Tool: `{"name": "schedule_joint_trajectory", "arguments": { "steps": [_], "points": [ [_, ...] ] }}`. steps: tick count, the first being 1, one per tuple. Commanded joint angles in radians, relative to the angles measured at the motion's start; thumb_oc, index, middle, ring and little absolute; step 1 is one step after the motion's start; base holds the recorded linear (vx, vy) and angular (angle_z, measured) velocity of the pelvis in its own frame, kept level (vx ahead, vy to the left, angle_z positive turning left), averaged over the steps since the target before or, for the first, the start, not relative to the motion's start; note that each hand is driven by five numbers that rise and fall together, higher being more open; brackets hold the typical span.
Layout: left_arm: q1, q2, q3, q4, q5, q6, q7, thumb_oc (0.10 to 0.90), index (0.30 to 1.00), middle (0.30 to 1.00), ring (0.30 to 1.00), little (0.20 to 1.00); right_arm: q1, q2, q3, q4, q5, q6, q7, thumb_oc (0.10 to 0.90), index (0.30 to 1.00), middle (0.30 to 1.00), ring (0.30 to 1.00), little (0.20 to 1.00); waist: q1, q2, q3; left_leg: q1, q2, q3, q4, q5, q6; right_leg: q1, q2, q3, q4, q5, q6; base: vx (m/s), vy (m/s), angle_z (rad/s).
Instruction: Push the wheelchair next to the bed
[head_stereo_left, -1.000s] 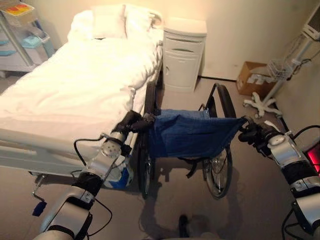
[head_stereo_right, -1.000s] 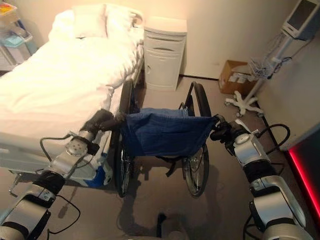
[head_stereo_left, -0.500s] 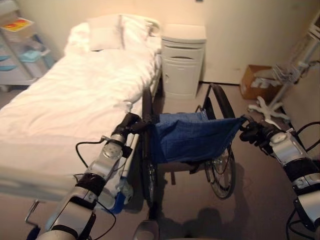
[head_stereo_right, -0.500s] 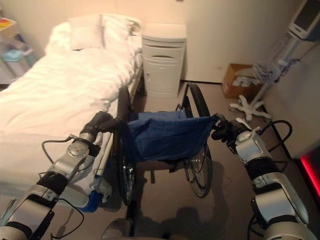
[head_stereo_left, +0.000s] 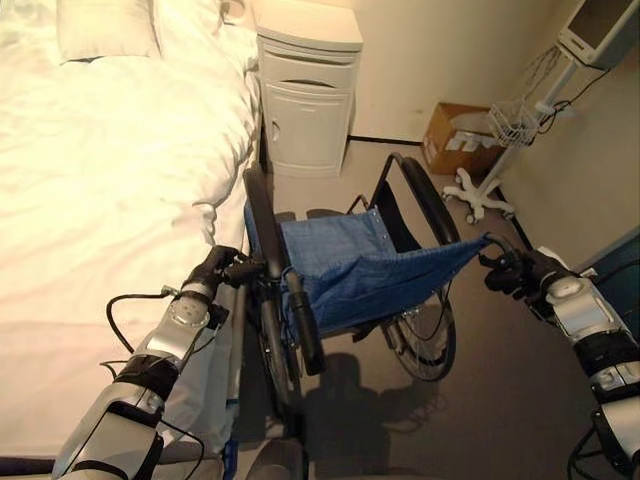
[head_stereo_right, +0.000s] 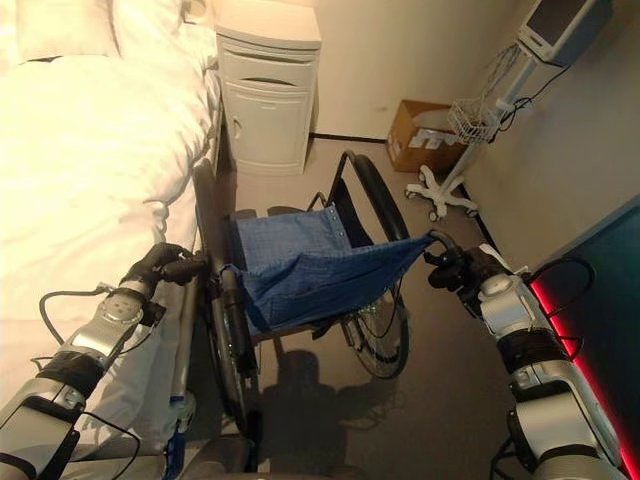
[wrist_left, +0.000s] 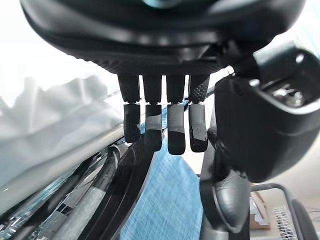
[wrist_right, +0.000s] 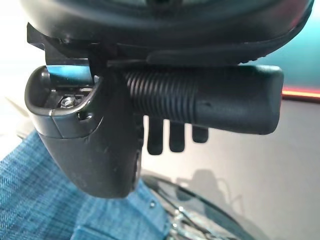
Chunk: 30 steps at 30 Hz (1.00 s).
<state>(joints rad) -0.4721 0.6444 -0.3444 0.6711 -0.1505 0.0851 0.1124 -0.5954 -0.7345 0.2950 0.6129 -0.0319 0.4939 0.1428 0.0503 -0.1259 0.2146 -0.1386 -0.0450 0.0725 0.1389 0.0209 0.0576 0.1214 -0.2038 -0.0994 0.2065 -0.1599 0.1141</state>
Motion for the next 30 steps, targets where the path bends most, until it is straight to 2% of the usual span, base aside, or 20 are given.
{"name": "schedule_joint_trajectory", "arguments": {
  "steps": [1,4,6,7,8,9,10,11,12,13,18,21,24,29,30],
  "points": [
    [-0.048,-0.037,0.030,-0.076,0.041,-0.081,0.042,0.400,0.300,0.300,0.300,0.300,0.033,0.179,0.144,0.018,0.066,-0.106,0.056,0.400,0.300,0.300,0.300,0.300,0.094,0.073,-0.029,-0.059,0.000,-0.011,0.051,-0.036,-0.014,0.049,-0.035,0.008,0.179,0.333,0.053,0.22,0.153,-0.10],
    [-0.030,-0.049,0.016,-0.075,0.049,-0.104,0.045,0.400,0.300,0.300,0.300,0.300,0.061,0.170,0.139,0.013,0.070,-0.122,0.047,0.400,0.300,0.300,0.300,0.300,0.080,0.077,-0.041,-0.029,-0.013,-0.022,0.050,-0.057,0.005,-0.006,0.004,0.026,0.267,0.333,0.047,0.28,0.119,0.06],
    [-0.011,-0.059,0.005,-0.079,0.057,-0.116,0.045,0.400,0.300,0.300,0.300,0.300,0.088,0.162,0.132,-0.009,0.061,-0.123,0.045,0.400,0.300,0.300,0.300,0.300,0.043,0.072,-0.038,0.015,-0.031,-0.045,0.050,-0.074,0.015,-0.088,0.061,0.046,0.224,0.289,0.032,0.40,0.063,0.41],
    [-0.011,-0.059,0.005,-0.079,0.057,-0.116,0.045,0.400,0.300,0.300,0.300,0.300,0.088,0.161,0.132,-0.009,0.061,-0.123,0.045,0.400,0.300,0.300,0.300,0.300,0.043,0.073,-0.040,0.013,-0.030,-0.045,0.049,-0.072,0.014,-0.089,0.062,0.045,0.223,0.291,0.032,0.32,0.003,0.51],
    [-0.003,-0.060,0.005,-0.085,0.052,-0.115,0.048,0.400,0.300,0.300,0.300,0.300,0.094,0.157,0.134,-0.029,0.060,-0.113,0.040,0.400,0.300,0.300,0.300,0.300,0.024,0.077,-0.035,0.045,-0.030,-0.054,0.043,-0.081,0.010,-0.154,0.068,0.043,0.182,0.286,0.024,0.35,-0.065,0.36],
    [0.000,-0.054,0.011,-0.097,0.051,-0.114,0.050,0.400,0.300,0.300,0.300,0.300,0.085,0.147,0.141,-0.068,0.071,-0.085,0.040,0.400,0.300,0.300,0.300,0.300,-0.016,0.073,-0.005,0.105,-0.041,-0.077,0.038,-0.125,0.011,-0.300,0.066,0.047,0.113,0.296,0.022,0.52,-0.134,0.11],
    [-0.004,-0.048,0.013,-0.103,0.041,-0.118,0.049,0.400,0.300,0.300,0.300,0.300,0.080,0.135,0.144,-0.087,0.080,-0.078,0.036,0.400,0.300,0.300,0.300,0.300,-0.041,0.060,0.015,0.140,-0.058,-0.094,0.045,-0.166,0.015,-0.371,0.050,0.040,0.037,0.322,0.027,0.43,-0.148,-0.20],
    [-0.005,-0.047,0.013,-0.104,0.037,-0.119,0.050,0.400,0.300,0.300,0.300,0.300,0.078,0.131,0.144,-0.092,0.081,-0.077,0.037,0.400,0.300,0.300,0.300,0.300,-0.049,0.060,0.023,0.152,-0.058,-0.102,0.051,-0.181,0.016,-0.378,0.047,0.033,0.020,0.326,0.028,0.49,-0.191,-0.19],
    [-0.016,-0.047,0.017,-0.104,0.033,-0.127,0.040,0.400,0.300,0.300,0.300,0.300,0.063,0.115,0.138,-0.113,0.087,-0.048,0.047,0.400,0.300,0.300,0.300,0.300,-0.067,0.055,0.037,0.185,-0.065,-0.129,0.050,-0.204,0.012,-0.394,0.046,0.035,-0.114,0.316,0.030,0.43,-0.153,0.21],
    [-0.024,-0.049,0.020,-0.101,0.036,-0.129,0.034,0.400,0.300,0.300,0.300,0.300,0.046,0.107,0.142,-0.116,0.094,-0.037,0.049,0.400,0.300,0.300,0.300,0.300,-0.074,0.056,0.040,0.201,-0.062,-0.141,0.043,-0.209,0.007,-0.394,0.055,0.042,-0.154,0.315,0.031,0.44,-0.180,0.46],
    [-0.051,-0.053,0.019,-0.090,0.023,-0.121,0.022,0.400,0.300,0.300,0.300,0.300,-0.015,0.109,0.159,-0.091,0.119,-0.009,0.043,0.400,0.300,0.300,0.300,0.300,-0.064,0.043,0.024,0.173,-0.034,-0.138,0.099,-0.238,-0.014,-0.327,0.054,0.060,-0.074,0.278,0.029,0.32,-0.210,0.86],
    [-0.044,-0.057,0.014,-0.093,0.032,-0.106,0.022,0.400,0.300,0.300,0.300,0.300,-0.002,0.111,0.156,-0.094,0.116,0.000,0.045,0.400,0.300,0.300,0.300,0.300,-0.069,0.043,0.017,0.211,0.012,-0.136,0.101,-0.235,-0.044,-0.300,0.053,0.045,-0.060,0.261,0.022,0.32,-0.117,0.53],
    [-0.045,-0.063,0.018,-0.091,0.036,-0.100,0.033,0.400,0.300,0.300,0.300,0.300,0.003,0.107,0.148,-0.104,0.128,0.002,0.040,0.400,0.300,0.300,0.300,0.300,-0.077,0.047,0.004,0.265,0.055,-0.117,0.071,-0.202,-0.071,-0.272,0.062,0.000,-0.076,0.247,0.006,0.31,-0.130,0.16],
    [-0.057,-0.080,0.008,-0.074,0.029,-0.111,0.050,0.400,0.300,0.300,0.300,0.300,-0.019,0.102,0.162,-0.100,0.117,0.001,0.042,0.400,0.300,0.300,0.300,0.300,-0.085,0.060,0.000,0.270,0.079,-0.107,0.069,-0.154,-0.089,-0.241,0.079,-0.024,-0.078,0.219,-0.016,0.16,-0.054,0.18],
    [-0.059,-0.085,0.007,-0.071,0.020,-0.118,0.052,0.400,0.300,0.300,0.300,0.300,-0.028,0.103,0.171,-0.100,0.111,-0.001,0.036,0.400,0.300,0.300,0.300,0.300,-0.089,0.069,0.001,0.272,0.087,-0.115,0.076,-0.135,-0.095,-0.235,0.089,-0.021,-0.061,0.196,-0.028,0.19,-0.044,0.06]
  ]
}}
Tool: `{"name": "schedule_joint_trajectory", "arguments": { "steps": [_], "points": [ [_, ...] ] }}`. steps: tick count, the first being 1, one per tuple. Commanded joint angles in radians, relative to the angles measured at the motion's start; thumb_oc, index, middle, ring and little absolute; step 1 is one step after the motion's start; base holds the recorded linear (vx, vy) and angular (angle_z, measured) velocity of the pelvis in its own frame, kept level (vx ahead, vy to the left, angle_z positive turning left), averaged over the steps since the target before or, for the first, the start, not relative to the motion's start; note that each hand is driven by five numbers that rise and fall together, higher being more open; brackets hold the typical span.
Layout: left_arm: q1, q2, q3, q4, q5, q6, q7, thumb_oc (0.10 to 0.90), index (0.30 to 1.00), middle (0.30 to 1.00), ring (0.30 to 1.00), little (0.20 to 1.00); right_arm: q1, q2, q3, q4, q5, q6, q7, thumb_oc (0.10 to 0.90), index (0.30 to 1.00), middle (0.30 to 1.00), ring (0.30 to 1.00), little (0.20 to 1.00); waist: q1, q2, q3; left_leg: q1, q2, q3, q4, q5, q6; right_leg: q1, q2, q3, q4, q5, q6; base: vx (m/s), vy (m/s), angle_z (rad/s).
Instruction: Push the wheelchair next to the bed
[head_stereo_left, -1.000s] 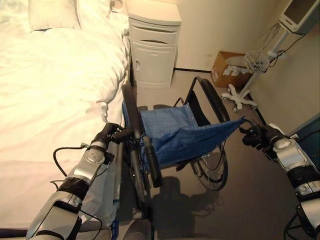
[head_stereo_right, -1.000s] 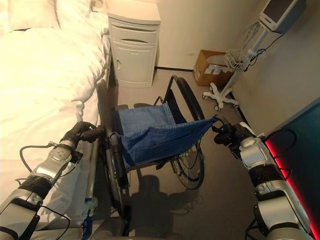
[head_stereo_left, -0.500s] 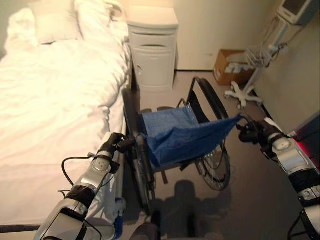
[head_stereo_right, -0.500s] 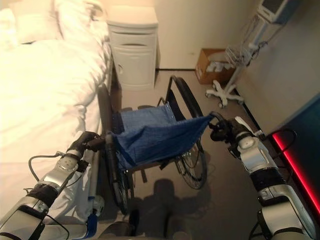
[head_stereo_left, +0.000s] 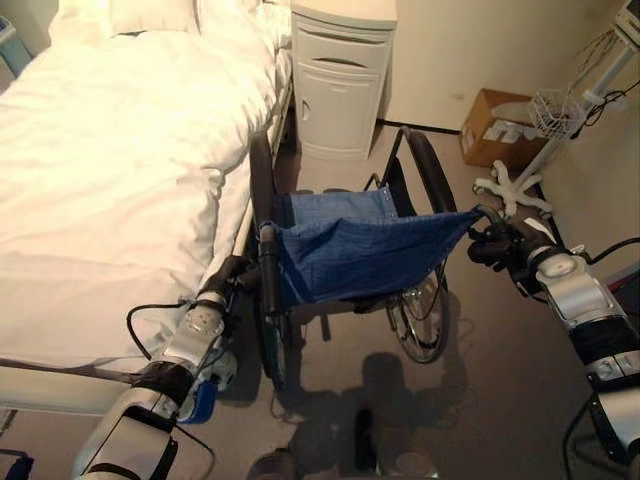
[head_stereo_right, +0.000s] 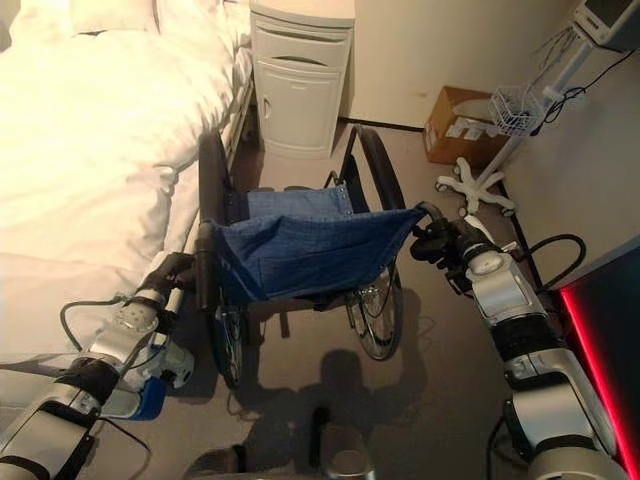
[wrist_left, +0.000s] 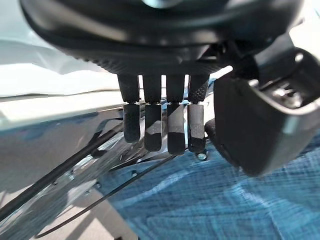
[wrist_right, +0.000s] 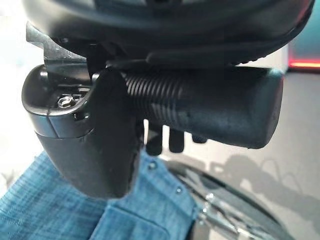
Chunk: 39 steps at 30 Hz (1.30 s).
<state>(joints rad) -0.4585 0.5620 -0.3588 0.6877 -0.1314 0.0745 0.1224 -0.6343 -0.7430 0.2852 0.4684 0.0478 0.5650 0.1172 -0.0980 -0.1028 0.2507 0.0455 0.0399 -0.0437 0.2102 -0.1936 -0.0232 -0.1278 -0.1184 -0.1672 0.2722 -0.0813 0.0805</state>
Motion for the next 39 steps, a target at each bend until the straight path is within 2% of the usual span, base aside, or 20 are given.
{"name": "schedule_joint_trajectory", "arguments": {
  "steps": [1,3,4,6,7,8,10,11,12,15,16,17,18,22,25,30,39],
  "points": [
    [-0.074,-0.004,0.022,-0.086,0.001,-0.110,0.041,0.400,0.300,0.300,0.300,0.300,0.010,0.111,0.182,0.042,0.030,-0.071,0.062,0.400,0.300,0.300,0.300,0.300,0.057,0.048,-0.035,0.089,0.005,-0.001,0.008,0.085,-0.016,0.015,0.005,0.046,-0.120,0.111,0.003,0.20,-0.047,0.02],
    [-0.079,-0.009,0.024,-0.078,0.001,-0.115,0.034,0.400,0.300,0.300,0.300,0.300,0.009,0.112,0.183,0.039,0.029,-0.068,0.060,0.400,0.300,0.300,0.300,0.300,0.052,0.051,-0.037,0.095,0.017,-0.004,0.021,0.098,-0.024,0.015,0.007,0.043,-0.105,0.098,-0.004,0.12,-0.029,0.05],
    [-0.078,-0.016,0.020,-0.077,0.004,-0.115,0.034,0.400,0.300,0.300,0.300,0.300,0.011,0.113,0.183,0.039,0.024,-0.069,0.056,0.400,0.300,0.300,0.300,0.300,0.042,0.057,-0.046,0.117,0.041,-0.003,0.049,0.145,-0.041,0.008,0.008,0.033,-0.090,0.087,-0.015,0.12,-0.003,0.05],
    [-0.069,-0.022,0.019,-0.077,-0.004,-0.115,0.048,0.400,0.300,0.300,0.300,0.300,0.013,0.108,0.191,0.052,0.014,-0.081,0.069,0.400,0.300,0.300,0.300,0.300,0.033,0.059,-0.063,0.129,0.086,-0.007,0.142,0.275,-0.070,0.011,0.019,0.014,-0.086,0.070,-0.044,0.14,-0.019,0.19],
    [-0.067,-0.024,0.019,-0.077,-0.007,-0.117,0.051,0.400,0.300,0.300,0.300,0.300,0.015,0.105,0.194,0.059,0.011,-0.088,0.074,0.400,0.300,0.300,0.300,0.300,0.039,0.049,-0.064,0.093,0.084,-0.012,0.232,0.316,-0.072,0.025,0.016,0.009,-0.087,0.062,-0.058,0.15,-0.090,0.46],
    [-0.067,-0.026,0.017,-0.076,-0.011,-0.122,0.052,0.400,0.300,0.300,0.300,0.300,0.015,0.101,0.203,0.066,0.016,-0.093,0.064,0.400,0.300,0.300,0.300,0.300,0.057,0.030,-0.053,-0.013,0.058,-0.023,0.379,0.345,-0.066,0.057,0.011,0.012,-0.087,0.048,-0.077,0.15,-0.121,0.45],
    [-0.071,-0.027,0.014,-0.077,-0.015,-0.133,0.044,0.400,0.300,0.300,0.300,0.300,0.009,0.100,0.210,0.077,0.035,-0.094,0.044,0.400,0.300,0.300,0.300,0.300,0.092,0.019,-0.001,-0.215,0.059,0.004,0.514,0.358,-0.056,0.129,0.024,0.024,-0.082,0.027,-0.099,0.22,-0.102,0.13],
    [-0.073,-0.024,0.014,-0.078,-0.012,-0.140,0.030,0.400,0.300,0.300,0.300,0.300,0.007,0.103,0.209,0.082,0.039,-0.091,0.036,0.400,0.300,0.300,0.300,0.300,0.109,0.027,0.026,-0.278,0.057,0.011,0.480,0.360,-0.051,0.168,0.039,0.038,-0.084,0.019,-0.101,0.32,0.015,-0.35],
    [-0.067,-0.022,0.012,-0.076,-0.012,-0.151,0.027,0.400,0.300,0.300,0.300,0.300,0.005,0.112,0.207,0.098,0.035,-0.099,0.033,0.400,0.300,0.300,0.300,0.300,0.122,0.038,0.046,-0.285,0.045,0.019,0.404,0.348,-0.040,0.198,0.058,0.059,-0.083,0.008,-0.095,0.33,0.111,-0.41],
    [-0.054,-0.010,0.016,-0.100,-0.008,-0.148,0.031,0.400,0.300,0.300,0.300,0.300,0.002,0.141,0.211,0.099,0.024,-0.097,0.017,0.400,0.300,0.300,0.300,0.300,0.166,0.087,0.079,-0.310,0.018,0.037,0.079,0.416,-0.052,0.286,0.137,0.117,-0.106,-0.010,-0.083,0.33,0.180,-0.34],
    [-0.059,-0.001,0.022,-0.108,0.000,-0.138,0.033,0.400,0.300,0.300,0.300,0.300,-0.012,0.144,0.219,0.090,0.030,-0.089,0.012,0.400,0.300,0.300,0.300,0.300,0.188,0.087,0.091,-0.320,-0.013,0.041,-0.022,0.427,-0.057,0.321,0.142,0.145,-0.129,-0.011,-0.070,0.25,0.196,-0.52],
    [-0.063,0.002,0.026,-0.107,0.001,-0.130,0.037,0.400,0.300,0.300,0.300,0.300,-0.017,0.142,0.219,0.086,0.037,-0.087,0.015,0.400,0.300,0.300,0.300,0.300,0.191,0.083,0.089,-0.308,-0.025,0.042,-0.030,0.397,-0.048,0.320,0.131,0.144,-0.136,-0.009,-0.061,0.22,0.272,-0.70],
    [-0.061,-0.001,0.032,-0.094,-0.022,-0.122,0.045,0.400,0.300,0.300,0.300,0.300,-0.018,0.139,0.210,0.085,0.031,-0.086,0.045,0.400,0.300,0.300,0.300,0.300,0.183,0.073,0.072,-0.264,-0.039,0.047,-0.028,0.308,-0.020,0.300,0.101,0.129,-0.141,-0.008,-0.042,0.15,0.250,-0.65],
    [-0.041,0.032,0.049,-0.098,-0.012,-0.112,0.026,0.400,0.300,0.300,0.300,0.300,0.039,0.135,0.180,0.040,0.007,-0.085,0.084,0.400,0.300,0.300,0.300,0.300,0.177,0.069,0.023,-0.182,-0.048,0.050,-0.080,0.239,0.008,0.275,0.044,0.084,-0.121,-0.004,0.005,0.22,0.210,-1.08],
    [-0.053,0.048,0.046,-0.105,-0.002,-0.088,0.031,0.400,0.300,0.300,0.300,0.300,0.064,0.140,0.166,0.038,0.013,-0.106,0.079,0.400,0.300,0.300,0.300,0.300,0.184,0.060,-0.003,-0.176,-0.067,0.047,-0.100,0.229,0.020,0.268,0.022,0.083,-0.122,0.010,0.028,0.17,0.139,0.13],
    [-0.097,0.047,0.027,-0.079,0.004,-0.067,0.052,0.400,0.300,0.300,0.300,0.300,0.024,0.162,0.178,0.070,0.059,-0.106,0.065,0.400,0.300,0.300,0.300,0.300,0.188,0.058,-0.003,-0.176,-0.080,0.054,-0.128,0.230,0.035,0.236,-0.011,0.075,-0.117,0.060,0.060,0.07,0.097,0.23],
    [-0.139,0.046,0.017,-0.052,-0.012,-0.064,0.067,0.400,0.300,0.300,0.300,0.300,-0.020,0.195,0.189,0.105,0.089,-0.129,0.026,0.400,0.300,0.300,0.300,0.300,0.203,0.049,0.013,-0.231,-0.097,0.066,-0.090,0.209,0.053,0.213,-0.048,0.086,-0.111,0.118,0.073,0.03,0.066,-0.12]
  ]
}}
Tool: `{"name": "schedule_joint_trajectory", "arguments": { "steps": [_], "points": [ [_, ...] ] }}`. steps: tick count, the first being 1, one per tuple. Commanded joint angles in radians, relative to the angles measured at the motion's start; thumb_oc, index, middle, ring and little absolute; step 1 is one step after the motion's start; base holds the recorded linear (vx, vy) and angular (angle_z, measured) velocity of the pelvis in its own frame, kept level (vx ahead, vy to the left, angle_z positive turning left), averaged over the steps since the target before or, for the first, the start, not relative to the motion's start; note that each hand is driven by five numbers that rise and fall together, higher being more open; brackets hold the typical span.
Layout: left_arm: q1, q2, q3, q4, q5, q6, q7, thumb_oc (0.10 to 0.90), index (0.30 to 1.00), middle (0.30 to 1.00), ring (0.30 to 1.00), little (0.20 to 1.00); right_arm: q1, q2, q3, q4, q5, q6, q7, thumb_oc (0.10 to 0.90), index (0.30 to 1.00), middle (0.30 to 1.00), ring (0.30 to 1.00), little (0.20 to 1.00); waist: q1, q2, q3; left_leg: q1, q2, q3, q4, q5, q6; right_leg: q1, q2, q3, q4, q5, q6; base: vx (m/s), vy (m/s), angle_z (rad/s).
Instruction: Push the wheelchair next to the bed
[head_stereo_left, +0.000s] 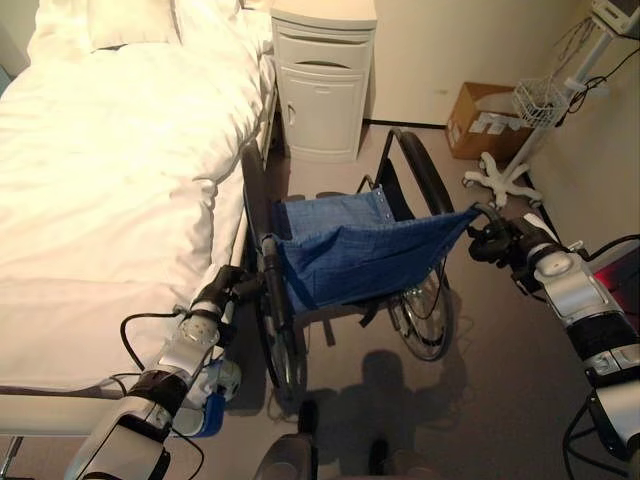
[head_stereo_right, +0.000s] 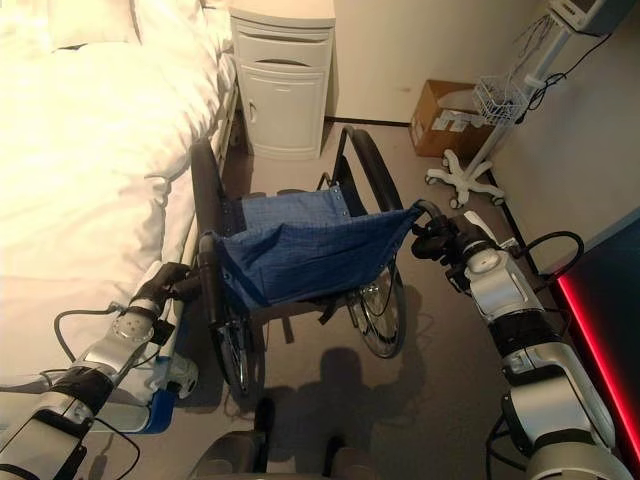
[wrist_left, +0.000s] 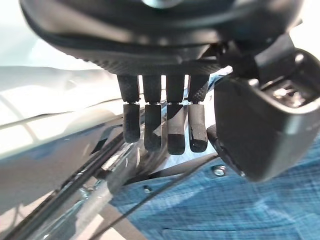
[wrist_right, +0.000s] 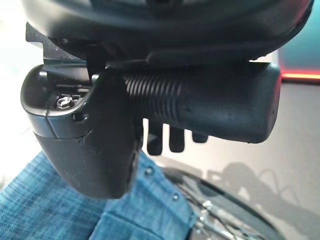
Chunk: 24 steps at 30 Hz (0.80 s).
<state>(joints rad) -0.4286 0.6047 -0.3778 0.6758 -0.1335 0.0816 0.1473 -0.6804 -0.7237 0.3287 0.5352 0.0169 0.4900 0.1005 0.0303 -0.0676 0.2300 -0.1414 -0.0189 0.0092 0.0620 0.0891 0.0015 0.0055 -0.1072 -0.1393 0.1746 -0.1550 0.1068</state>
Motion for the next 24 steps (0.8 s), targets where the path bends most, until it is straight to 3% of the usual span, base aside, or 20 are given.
{"name": "schedule_joint_trajectory", "arguments": {
  "steps": [1,10,11,12,15,19,24],
  "points": [
    [-0.170,0.003,0.039,-0.040,-0.008,-0.072,0.045,0.400,0.300,0.300,0.300,0.300,0.028,0.177,0.142,0.038,0.126,-0.057,0.034,0.400,0.300,0.300,0.300,0.300,0.076,0.011,0.038,-0.050,-0.041,0.013,0.060,-0.077,0.031,0.079,-0.062,0.062,-0.016,0.201,0.049,0.03,0.046,-0.02],
    [-0.191,0.003,0.043,-0.052,-0.020,-0.085,0.042,0.400,0.300,0.300,0.300,0.300,0.000,0.191,0.142,0.056,0.170,-0.055,-0.004,0.400,0.300,0.300,0.300,0.300,0.088,-0.001,0.044,-0.062,-0.047,0.025,0.060,-0.089,0.043,0.086,-0.074,0.069,-0.008,0.224,0.052,-0.02,0.014,0.00],
    [-0.195,0.001,0.042,-0.051,-0.011,-0.087,0.043,0.445,0.368,0.368,0.368,0.368,-0.004,0.193,0.140,0.064,0.171,-0.054,-0.006,0.634,0.651,0.651,0.651,0.651,0.091,-0.001,0.042,-0.065,-0.048,0.026,0.061,-0.090,0.046,0.088,-0.071,0.068,0.007,0.226,0.051,-0.07,0.032,0.00],
    [-0.197,0.001,0.038,-0.051,-0.013,-0.083,0.056,0.800,0.900,0.900,0.900,0.900,-0.001,0.190,0.135,0.077,0.177,-0.058,-0.009,0.800,0.900,0.900,0.900,0.900,0.093,-0.004,0.036,-0.071,-0.055,0.025,0.067,-0.092,0.051,0.096,-0.055,0.070,0.022,0.223,0.049,-0.05,0.015,-0.01],
    [-0.171,0.002,0.049,-0.065,-0.038,-0.085,0.071,0.800,0.900,0.900,0.900,0.900,0.026,0.191,0.128,0.074,0.192,-0.068,-0.010,0.800,0.900,0.900,0.900,0.900,0.091,-0.013,0.028,-0.056,-0.057,0.026,0.071,-0.096,0.048,0.077,-0.058,0.053,0.003,0.236,0.051,0.04,-0.042,-0.02],
    [-0.110,0.021,0.105,-0.111,-0.019,-0.073,0.096,0.800,0.900,0.900,0.900,0.900,0.034,0.203,0.132,0.024,0.208,-0.052,-0.044,0.800,0.900,0.900,0.900,0.900,0.058,0.007,0.062,0.053,-0.012,0.032,0.027,-0.115,0.027,-0.114,-0.054,0.013,-0.016,0.247,0.034,0.05,-0.152,-0.23],
    [-0.073,0.007,0.129,-0.096,-0.029,-0.086,0.101,0.800,0.900,0.900,0.900,0.900,0.055,0.197,0.108,0.026,0.295,-0.053,-0.058,0.800,0.900,0.900,0.900,0.900,0.067,0.017,0.032,0.064,-0.006,0.032,0.012,-0.099,0.022,-0.044,-0.035,-0.002,-0.054,0.205,0.035,0.02,-0.088,0.11]
  ]
}}
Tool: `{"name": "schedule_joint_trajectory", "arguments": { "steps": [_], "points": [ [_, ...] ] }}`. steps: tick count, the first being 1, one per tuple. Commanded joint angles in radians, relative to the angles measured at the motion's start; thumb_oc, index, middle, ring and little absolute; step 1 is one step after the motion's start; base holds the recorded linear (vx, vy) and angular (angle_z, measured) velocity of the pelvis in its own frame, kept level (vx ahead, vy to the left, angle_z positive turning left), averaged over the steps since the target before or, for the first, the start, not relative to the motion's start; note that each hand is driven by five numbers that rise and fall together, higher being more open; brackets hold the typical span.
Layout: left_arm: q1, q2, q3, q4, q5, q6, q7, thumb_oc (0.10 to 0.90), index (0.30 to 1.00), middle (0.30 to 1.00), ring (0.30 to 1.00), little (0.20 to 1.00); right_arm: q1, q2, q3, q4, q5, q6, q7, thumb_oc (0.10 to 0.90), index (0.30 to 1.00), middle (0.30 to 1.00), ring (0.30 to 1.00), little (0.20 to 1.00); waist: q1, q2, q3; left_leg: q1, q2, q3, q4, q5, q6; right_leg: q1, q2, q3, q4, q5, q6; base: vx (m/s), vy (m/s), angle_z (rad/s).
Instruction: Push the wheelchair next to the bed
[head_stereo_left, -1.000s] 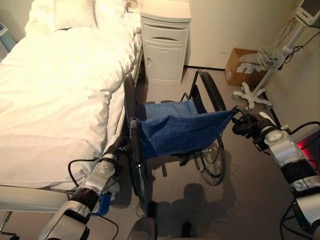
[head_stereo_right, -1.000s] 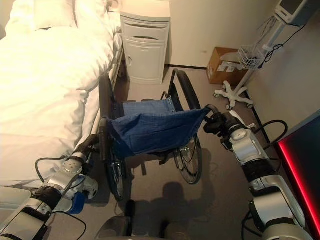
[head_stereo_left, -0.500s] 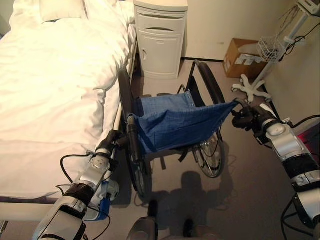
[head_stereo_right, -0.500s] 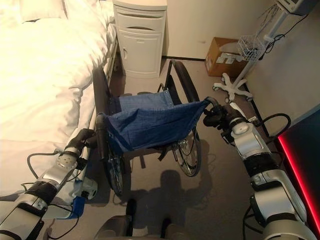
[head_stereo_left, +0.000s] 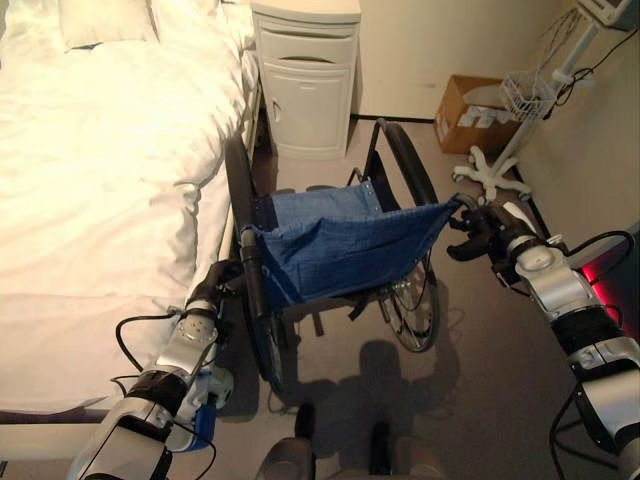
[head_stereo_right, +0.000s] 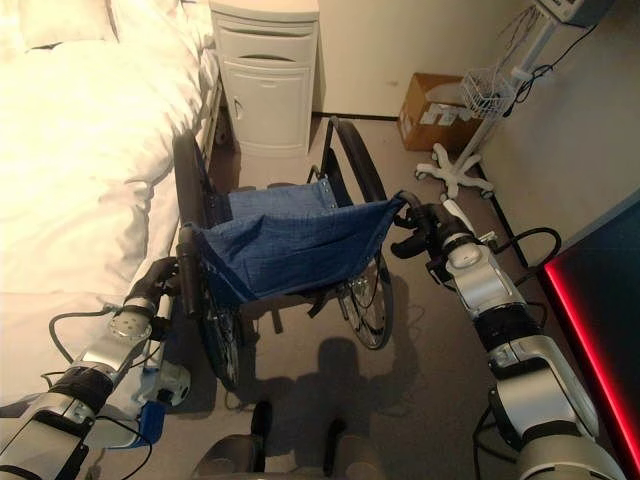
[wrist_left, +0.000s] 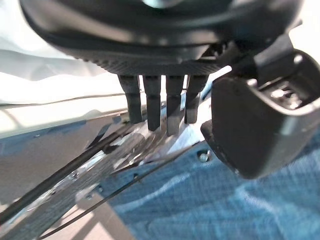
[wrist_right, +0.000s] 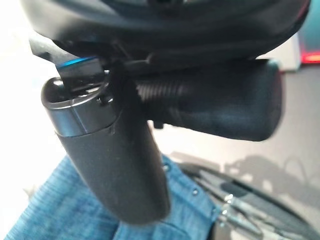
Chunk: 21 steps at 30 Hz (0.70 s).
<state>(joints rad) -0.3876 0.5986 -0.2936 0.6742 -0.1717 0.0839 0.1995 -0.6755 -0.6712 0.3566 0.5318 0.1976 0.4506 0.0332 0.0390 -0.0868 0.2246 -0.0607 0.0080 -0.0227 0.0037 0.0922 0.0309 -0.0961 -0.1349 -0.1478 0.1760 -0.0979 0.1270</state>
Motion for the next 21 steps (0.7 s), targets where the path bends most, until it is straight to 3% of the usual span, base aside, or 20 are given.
{"name": "schedule_joint_trajectory", "arguments": {
  "steps": [1,10,21],
  "points": [
    [-0.105,0.008,0.045,-0.089,0.011,-0.093,0.053,0.800,0.900,0.900,0.900,0.900,0.060,0.144,0.074,0.030,0.123,-0.015,0.011,0.800,0.900,0.900,0.900,0.900,0.056,0.037,0.027,-0.011,-0.032,0.063,0.067,-0.102,-0.008,0.065,-0.004,0.008,-0.064,0.139,0.015,0.09,-0.004,0.35],
    [-0.047,-0.002,0.084,-0.081,-0.027,-0.116,0.071,0.800,0.900,0.900,0.900,0.900,0.150,0.109,0.000,-0.040,0.233,-0.014,0.057,0.800,0.900,0.900,0.900,0.900,0.032,0.041,-0.033,0.050,-0.020,0.070,0.049,-0.119,-0.015,0.120,0.000,-0.009,-0.092,0.097,0.003,0.01,-0.001,0.06],
    [-0.001,0.021,0.139,-0.045,-0.066,-0.191,-0.003,0.800,0.900,0.900,0.900,0.900,0.023,-0.057,-0.062,-0.083,0.374,-0.036,0.066,0.800,0.900,0.900,0.900,0.900,0.033,0.020,-0.068,0.095,-0.007,0.077,0.043,-0.144,-0.021,0.147,0.008,-0.027,-0.094,0.079,-0.005,-0.01,-0.017,0.01]
  ]
}}
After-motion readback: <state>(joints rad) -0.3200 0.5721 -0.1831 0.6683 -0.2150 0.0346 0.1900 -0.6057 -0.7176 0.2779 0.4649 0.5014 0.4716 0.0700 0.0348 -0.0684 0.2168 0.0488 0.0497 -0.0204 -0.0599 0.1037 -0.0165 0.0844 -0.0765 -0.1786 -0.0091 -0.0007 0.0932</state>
